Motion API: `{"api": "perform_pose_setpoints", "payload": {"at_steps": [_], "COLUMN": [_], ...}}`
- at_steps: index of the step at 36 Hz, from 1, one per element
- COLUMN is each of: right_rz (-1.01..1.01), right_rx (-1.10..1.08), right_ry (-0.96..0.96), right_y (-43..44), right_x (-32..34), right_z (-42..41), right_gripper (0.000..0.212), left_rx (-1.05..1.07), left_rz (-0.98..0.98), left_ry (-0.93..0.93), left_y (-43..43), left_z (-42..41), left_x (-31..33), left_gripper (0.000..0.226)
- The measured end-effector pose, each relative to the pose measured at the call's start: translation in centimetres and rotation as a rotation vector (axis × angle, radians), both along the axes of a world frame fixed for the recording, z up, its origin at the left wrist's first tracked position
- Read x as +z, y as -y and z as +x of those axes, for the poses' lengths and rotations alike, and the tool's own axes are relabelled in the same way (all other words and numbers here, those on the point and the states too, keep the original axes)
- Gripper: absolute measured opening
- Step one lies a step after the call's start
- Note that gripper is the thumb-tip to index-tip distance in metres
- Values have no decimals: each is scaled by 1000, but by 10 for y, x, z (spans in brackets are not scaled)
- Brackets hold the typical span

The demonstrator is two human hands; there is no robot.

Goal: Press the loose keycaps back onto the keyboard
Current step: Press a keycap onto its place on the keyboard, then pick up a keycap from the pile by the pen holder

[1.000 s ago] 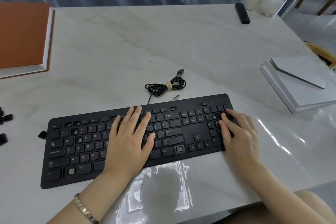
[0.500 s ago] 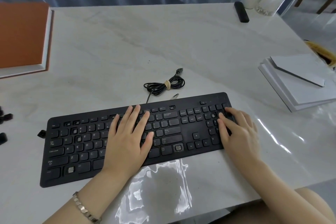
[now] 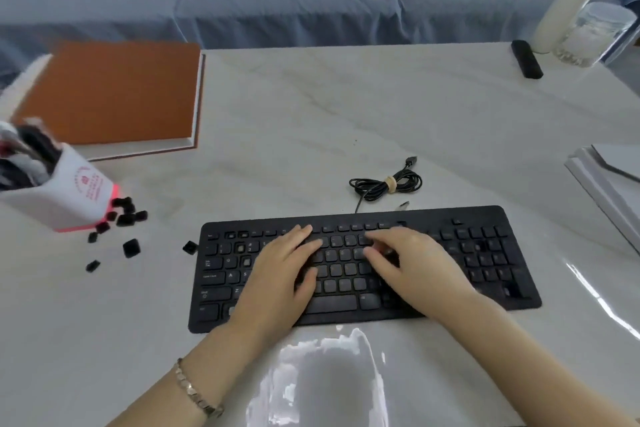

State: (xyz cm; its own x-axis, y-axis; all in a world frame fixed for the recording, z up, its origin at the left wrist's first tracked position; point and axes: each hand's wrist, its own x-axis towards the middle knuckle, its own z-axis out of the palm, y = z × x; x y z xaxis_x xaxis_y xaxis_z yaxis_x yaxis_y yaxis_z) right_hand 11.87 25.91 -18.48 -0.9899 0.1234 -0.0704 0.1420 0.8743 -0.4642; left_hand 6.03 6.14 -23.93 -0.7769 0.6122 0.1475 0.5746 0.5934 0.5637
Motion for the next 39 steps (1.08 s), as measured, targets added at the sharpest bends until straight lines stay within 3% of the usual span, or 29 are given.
{"api": "perform_pose_setpoints", "payload": {"at_steps": [7, 15, 20, 27, 31, 34, 37, 39], "right_rz": [-44, -20, -10, 97, 310, 367, 321, 185], "right_rx": [241, 378, 434, 497, 530, 544, 558, 563], "right_ry": [68, 100, 79, 142, 184, 211, 201, 191], "right_y": [86, 157, 187, 220, 236, 241, 241, 239], "right_x": [6, 5, 1, -12, -12, -13, -19, -22], "right_z": [-46, -78, -97, -127, -137, -139, -137, -132], "right_gripper": [32, 29, 29, 36, 30, 31, 35, 43], "left_rx": [369, 750, 741, 671, 697, 698, 731, 769], "left_rz": [41, -293, -191, -233, -41, 59, 75, 103], "left_ry": [20, 77, 125, 114, 173, 212, 245, 269], "left_y": [95, 188, 217, 229, 231, 231, 229, 227], "left_z": [-21, -59, -71, -69, -66, -69, -71, -72], "left_x": [10, 16, 9, 11, 21, 28, 29, 28], "left_gripper": [33, 42, 14, 18, 16, 27, 32, 27]}}
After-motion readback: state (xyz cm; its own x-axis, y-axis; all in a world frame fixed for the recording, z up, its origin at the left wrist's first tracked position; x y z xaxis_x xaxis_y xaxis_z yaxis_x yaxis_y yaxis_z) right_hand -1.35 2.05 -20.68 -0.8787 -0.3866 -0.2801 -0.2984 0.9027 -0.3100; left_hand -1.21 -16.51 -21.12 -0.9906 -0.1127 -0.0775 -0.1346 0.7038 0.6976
